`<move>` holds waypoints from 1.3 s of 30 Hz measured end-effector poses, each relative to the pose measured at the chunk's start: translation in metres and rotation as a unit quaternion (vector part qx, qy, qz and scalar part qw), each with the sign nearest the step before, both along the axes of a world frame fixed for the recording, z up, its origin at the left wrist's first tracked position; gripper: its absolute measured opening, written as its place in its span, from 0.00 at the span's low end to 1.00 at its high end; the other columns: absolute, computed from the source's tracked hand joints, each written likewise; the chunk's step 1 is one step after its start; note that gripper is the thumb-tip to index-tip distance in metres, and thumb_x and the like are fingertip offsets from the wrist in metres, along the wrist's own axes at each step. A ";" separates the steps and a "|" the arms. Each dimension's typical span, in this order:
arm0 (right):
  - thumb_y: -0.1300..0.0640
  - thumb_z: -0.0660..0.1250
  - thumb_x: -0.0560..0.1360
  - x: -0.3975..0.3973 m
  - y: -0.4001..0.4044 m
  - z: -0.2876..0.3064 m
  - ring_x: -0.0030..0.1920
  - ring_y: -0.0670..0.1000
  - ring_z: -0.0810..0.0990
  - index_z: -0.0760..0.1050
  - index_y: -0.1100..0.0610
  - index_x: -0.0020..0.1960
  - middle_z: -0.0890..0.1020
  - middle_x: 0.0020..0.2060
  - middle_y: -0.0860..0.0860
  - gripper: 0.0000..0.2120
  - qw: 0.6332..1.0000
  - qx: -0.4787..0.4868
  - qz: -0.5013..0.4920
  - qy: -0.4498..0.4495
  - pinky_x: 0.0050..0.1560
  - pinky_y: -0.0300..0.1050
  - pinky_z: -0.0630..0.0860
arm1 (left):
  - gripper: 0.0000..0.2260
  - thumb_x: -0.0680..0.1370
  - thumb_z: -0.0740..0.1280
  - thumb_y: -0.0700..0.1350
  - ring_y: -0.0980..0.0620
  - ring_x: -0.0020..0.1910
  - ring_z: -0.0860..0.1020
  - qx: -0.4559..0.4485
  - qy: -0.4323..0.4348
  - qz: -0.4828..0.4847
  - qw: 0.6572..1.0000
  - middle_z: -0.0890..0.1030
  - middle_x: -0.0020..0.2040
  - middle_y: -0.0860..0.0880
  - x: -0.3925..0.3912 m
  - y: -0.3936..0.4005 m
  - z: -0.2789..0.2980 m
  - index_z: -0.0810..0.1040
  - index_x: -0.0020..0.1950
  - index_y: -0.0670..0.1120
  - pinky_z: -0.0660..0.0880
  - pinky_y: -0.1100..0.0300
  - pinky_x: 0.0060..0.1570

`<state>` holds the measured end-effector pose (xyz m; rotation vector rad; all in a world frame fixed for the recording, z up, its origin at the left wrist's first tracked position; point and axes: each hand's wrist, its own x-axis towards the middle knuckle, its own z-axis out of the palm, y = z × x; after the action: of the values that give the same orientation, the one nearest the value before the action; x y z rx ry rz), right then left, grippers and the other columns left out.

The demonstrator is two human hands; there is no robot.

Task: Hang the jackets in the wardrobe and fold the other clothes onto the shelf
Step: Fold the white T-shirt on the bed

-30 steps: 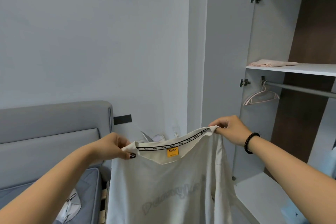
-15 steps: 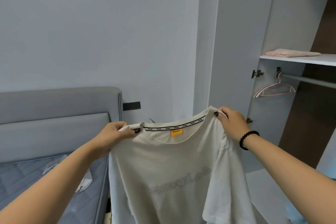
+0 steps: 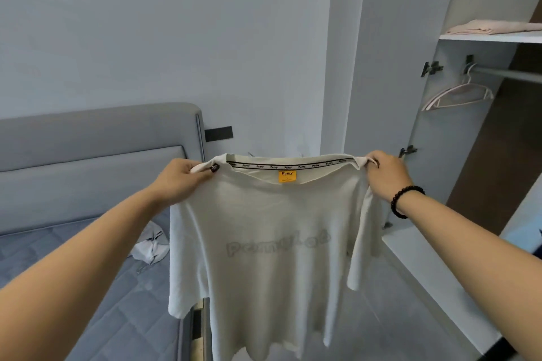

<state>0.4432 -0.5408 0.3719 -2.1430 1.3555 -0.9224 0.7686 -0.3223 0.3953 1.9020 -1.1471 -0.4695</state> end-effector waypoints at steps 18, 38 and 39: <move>0.54 0.57 0.81 0.071 0.170 0.020 0.28 0.50 0.65 0.67 0.58 0.37 0.69 0.26 0.51 0.14 0.984 -0.109 0.083 -0.115 0.26 0.35 0.64 | 0.24 0.73 0.71 0.60 0.55 0.27 0.61 -0.204 -0.212 0.199 0.935 0.63 0.24 0.53 0.047 0.192 0.030 0.69 0.29 0.44 0.58 0.59 0.27; 0.55 0.60 0.80 0.193 0.279 -0.019 0.30 0.44 0.64 0.71 0.62 0.40 0.70 0.29 0.52 0.14 0.945 -0.006 0.291 -0.150 0.31 0.37 0.62 | 0.17 0.68 0.72 0.62 0.58 0.30 0.73 -0.185 -0.262 0.324 0.890 0.78 0.32 0.53 0.104 0.368 -0.008 0.79 0.36 0.49 0.67 0.63 0.30; 0.55 0.60 0.80 0.212 0.273 -0.032 0.30 0.44 0.64 0.70 0.64 0.40 0.69 0.29 0.51 0.15 0.944 0.006 0.298 -0.139 0.31 0.37 0.61 | 0.16 0.68 0.72 0.63 0.60 0.31 0.73 -0.165 -0.255 0.325 0.896 0.79 0.33 0.54 0.117 0.367 -0.020 0.79 0.36 0.50 0.66 0.66 0.29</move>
<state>0.6548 -0.2673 0.3399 -2.1201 0.5199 -0.9044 0.8856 0.0442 0.3750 1.9984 -0.7480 0.5889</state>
